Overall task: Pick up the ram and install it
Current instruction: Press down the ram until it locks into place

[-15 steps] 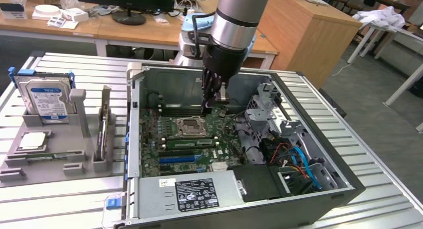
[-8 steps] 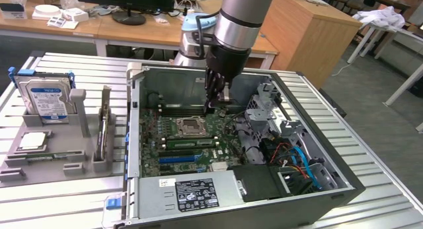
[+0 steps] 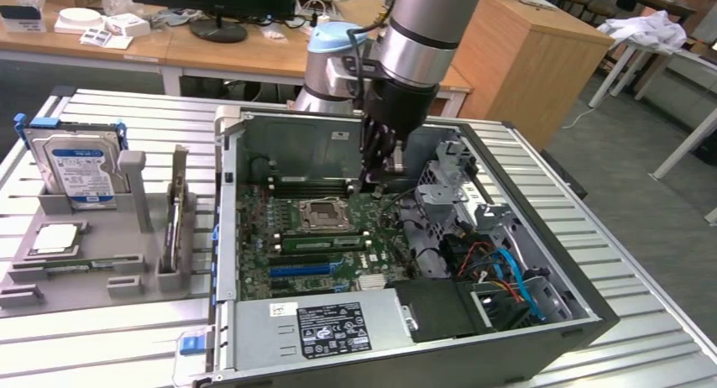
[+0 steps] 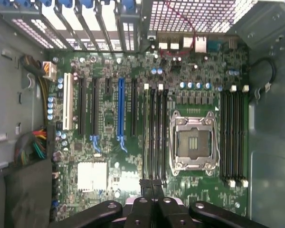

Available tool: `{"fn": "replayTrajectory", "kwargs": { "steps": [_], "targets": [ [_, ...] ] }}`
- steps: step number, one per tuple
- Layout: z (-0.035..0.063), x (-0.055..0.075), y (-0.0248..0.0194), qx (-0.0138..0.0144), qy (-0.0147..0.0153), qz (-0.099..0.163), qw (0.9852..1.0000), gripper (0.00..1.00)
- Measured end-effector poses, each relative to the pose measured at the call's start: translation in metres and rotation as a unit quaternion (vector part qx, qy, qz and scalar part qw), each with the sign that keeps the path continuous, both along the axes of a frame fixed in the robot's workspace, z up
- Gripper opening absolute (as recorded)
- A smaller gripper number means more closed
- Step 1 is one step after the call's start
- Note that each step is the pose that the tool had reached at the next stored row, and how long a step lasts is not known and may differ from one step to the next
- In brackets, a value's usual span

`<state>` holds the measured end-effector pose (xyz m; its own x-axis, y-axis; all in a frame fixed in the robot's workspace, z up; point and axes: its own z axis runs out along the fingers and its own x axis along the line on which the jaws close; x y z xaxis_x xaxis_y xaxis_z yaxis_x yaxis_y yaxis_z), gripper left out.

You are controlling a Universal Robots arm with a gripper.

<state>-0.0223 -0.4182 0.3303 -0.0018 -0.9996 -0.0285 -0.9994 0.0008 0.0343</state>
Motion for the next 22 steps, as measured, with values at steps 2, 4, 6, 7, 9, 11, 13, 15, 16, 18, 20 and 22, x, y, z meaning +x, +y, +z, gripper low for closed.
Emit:
{"fn": "replayTrajectory", "kwargs": {
  "steps": [2,4,6,7,9,11,13,15,16,18,20,22],
  "targets": [
    [0.0000,0.004,0.0000,0.0001,0.0000,0.000,1.0000,0.11],
    [-0.0001,0.007,0.0000,0.0001,0.0000,0.000,1.0000,0.11],
    [0.0000,0.009,0.0000,0.0000,0.0000,0.000,1.0000,0.11],
    [0.0000,0.010,0.0000,0.0000,0.0000,0.000,1.0000,0.11],
    [0.0000,0.010,0.0000,0.0001,0.0000,0.000,1.0000,0.11],
    [0.0000,0.018,0.0000,0.0000,0.0000,0.000,1.0000,0.11],
    [-0.0001,0.018,0.0000,0.0001,0.0000,0.000,1.0000,0.11],
    [-0.0002,0.018,0.0000,0.0001,0.0000,0.000,1.0000,0.11],
    [-0.0005,0.018,0.0001,0.0006,0.0000,0.000,1.0000,0.11],
    [-0.0020,0.018,0.0001,0.0013,-0.0001,0.000,1.0000,0.11],
    [-0.0047,0.018,0.0001,0.0012,0.0000,0.000,1.0000,0.11],
    [-0.0076,0.018,0.0000,0.0013,0.0000,0.000,1.0000,0.11]
  ]
}}
